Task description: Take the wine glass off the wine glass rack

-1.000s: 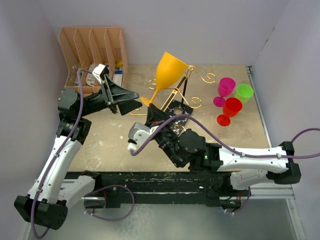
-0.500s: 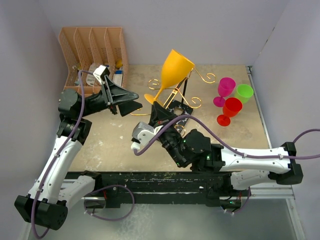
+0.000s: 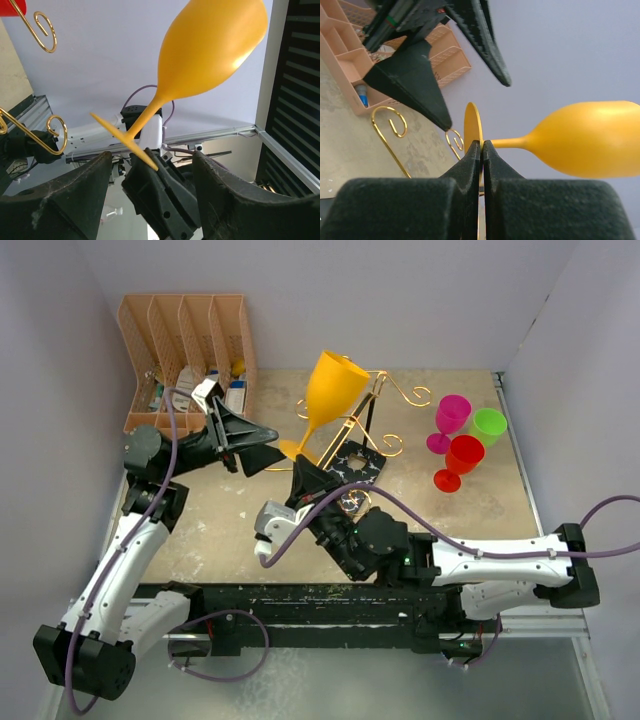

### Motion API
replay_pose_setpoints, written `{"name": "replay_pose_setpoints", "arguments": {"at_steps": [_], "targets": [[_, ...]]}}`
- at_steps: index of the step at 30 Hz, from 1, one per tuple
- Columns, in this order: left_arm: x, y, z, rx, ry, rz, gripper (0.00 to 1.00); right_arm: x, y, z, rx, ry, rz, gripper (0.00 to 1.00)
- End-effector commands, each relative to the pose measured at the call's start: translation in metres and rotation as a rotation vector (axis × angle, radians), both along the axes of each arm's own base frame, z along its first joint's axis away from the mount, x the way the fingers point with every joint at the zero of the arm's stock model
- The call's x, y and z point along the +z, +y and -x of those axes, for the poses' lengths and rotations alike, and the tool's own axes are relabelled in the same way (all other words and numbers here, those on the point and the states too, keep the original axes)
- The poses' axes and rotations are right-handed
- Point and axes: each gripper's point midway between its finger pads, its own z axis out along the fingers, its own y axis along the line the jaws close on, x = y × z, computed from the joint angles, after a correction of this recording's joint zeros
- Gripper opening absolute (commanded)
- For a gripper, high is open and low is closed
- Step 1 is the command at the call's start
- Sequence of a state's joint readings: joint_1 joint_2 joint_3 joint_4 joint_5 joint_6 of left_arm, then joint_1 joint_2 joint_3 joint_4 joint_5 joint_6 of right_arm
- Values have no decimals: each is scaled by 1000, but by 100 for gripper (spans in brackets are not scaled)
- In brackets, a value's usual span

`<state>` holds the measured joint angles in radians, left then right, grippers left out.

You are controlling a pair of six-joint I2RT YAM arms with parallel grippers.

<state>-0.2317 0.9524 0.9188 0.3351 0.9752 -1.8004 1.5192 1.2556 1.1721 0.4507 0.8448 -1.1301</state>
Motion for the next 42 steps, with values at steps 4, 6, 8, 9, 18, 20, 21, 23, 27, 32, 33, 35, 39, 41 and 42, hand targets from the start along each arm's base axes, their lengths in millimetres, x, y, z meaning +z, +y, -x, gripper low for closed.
{"name": "replay_pose_setpoints", "arguments": {"at_steps": [4,6,8,9,18,20,21,23,27,32,33,35,39,41,42], "targets": [[13,3,9,-7,-55,57,65,-2,15,9,45,-34,-3,0],[13,3,10,-11,-55,59,60,-5,17,11,52,-40,9,0],[14,3,11,-14,-59,66,48,-9,18,12,50,-52,24,0],[15,3,12,-14,-62,69,41,-10,19,12,48,-59,32,0],[7,4,9,-6,-70,90,0,-17,11,13,25,-53,44,0],[5,5,8,2,-73,101,0,-17,6,13,7,-36,32,2],[4,5,7,9,-76,107,0,-18,2,12,-4,-23,27,6],[2,6,5,25,-91,121,0,-19,-6,12,-32,10,9,30],[-1,8,-2,57,-121,154,0,-20,-31,11,-102,108,-46,45],[2,10,-10,95,-188,186,0,-17,-72,13,-153,242,-156,47],[2,9,-11,101,-202,182,0,-17,-81,13,-164,275,-186,46],[-2,9,-14,116,-225,168,0,-11,-93,14,-160,340,-262,47],[-16,9,-18,158,-260,116,0,-2,-120,9,-218,403,-367,50],[-23,8,-19,184,-266,72,0,-1,-130,-3,-275,416,-400,52],[-27,9,-20,198,-272,46,0,-1,-133,-13,-293,433,-412,52]]}}
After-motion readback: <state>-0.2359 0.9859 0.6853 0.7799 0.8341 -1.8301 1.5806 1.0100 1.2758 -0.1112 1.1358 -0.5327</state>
